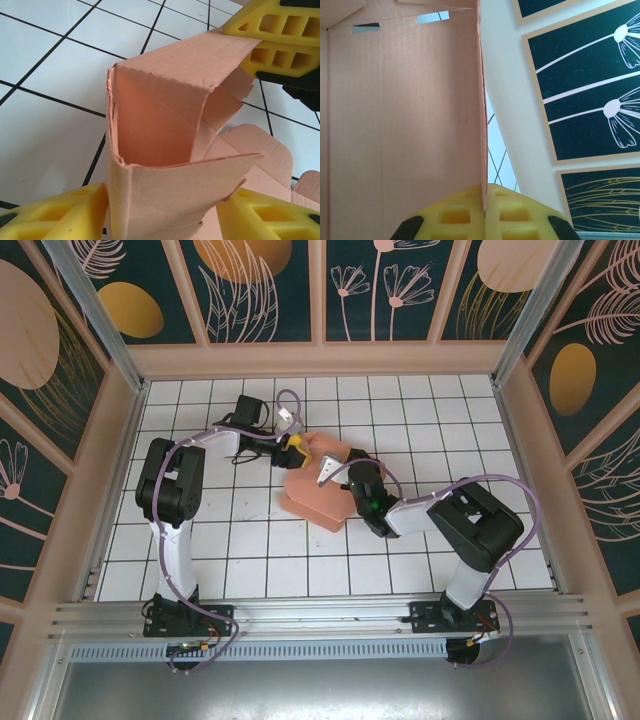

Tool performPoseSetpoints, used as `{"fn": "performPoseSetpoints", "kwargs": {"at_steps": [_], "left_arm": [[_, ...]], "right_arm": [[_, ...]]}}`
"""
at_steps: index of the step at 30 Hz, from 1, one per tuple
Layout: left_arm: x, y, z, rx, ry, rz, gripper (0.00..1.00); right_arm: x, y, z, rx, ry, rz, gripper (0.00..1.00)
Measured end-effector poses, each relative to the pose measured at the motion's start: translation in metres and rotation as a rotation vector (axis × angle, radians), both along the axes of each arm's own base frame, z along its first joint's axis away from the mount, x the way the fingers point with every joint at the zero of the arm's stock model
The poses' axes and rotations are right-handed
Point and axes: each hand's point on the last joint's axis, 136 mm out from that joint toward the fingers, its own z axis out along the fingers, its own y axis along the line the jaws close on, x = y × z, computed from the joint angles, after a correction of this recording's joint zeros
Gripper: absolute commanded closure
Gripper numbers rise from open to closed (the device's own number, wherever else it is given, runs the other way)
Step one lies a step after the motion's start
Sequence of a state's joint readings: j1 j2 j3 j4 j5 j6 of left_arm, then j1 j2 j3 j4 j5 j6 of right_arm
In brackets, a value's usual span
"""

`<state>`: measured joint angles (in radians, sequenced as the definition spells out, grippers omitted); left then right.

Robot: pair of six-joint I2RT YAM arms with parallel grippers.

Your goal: Fold the paper box

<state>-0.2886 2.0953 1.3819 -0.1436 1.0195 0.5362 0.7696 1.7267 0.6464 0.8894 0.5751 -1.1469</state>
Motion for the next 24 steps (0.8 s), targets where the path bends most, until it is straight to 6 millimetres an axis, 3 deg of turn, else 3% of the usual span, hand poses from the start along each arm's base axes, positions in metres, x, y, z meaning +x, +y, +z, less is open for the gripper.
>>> {"fn": "performPoseSetpoints", "kwargs": {"at_steps": [9,15,21,24], "left_arm": [[-0.003,-0.002,0.000,-0.001,-0.001,-0.012,0.41],[-0.011,-0.002,-0.002,-0.003,0.013,-0.041,0.30],[-0.015,-0.003,-0.003,0.000,0.019,-0.051,0.37],[-0.016,-0.003,-0.003,-0.003,0.022,-0.056,0.32]], "right_arm": [[0.002,0.001,-0.001,-0.006,0.001,-0.005,1.00],[0.002,0.001,-0.005,-0.013,0.007,-0.006,1.00],[0.003,0.001,-0.005,-0.012,0.007,-0.005,1.00],[0.003,0.001,-0.005,-0.012,0.007,-0.006,1.00]]}}
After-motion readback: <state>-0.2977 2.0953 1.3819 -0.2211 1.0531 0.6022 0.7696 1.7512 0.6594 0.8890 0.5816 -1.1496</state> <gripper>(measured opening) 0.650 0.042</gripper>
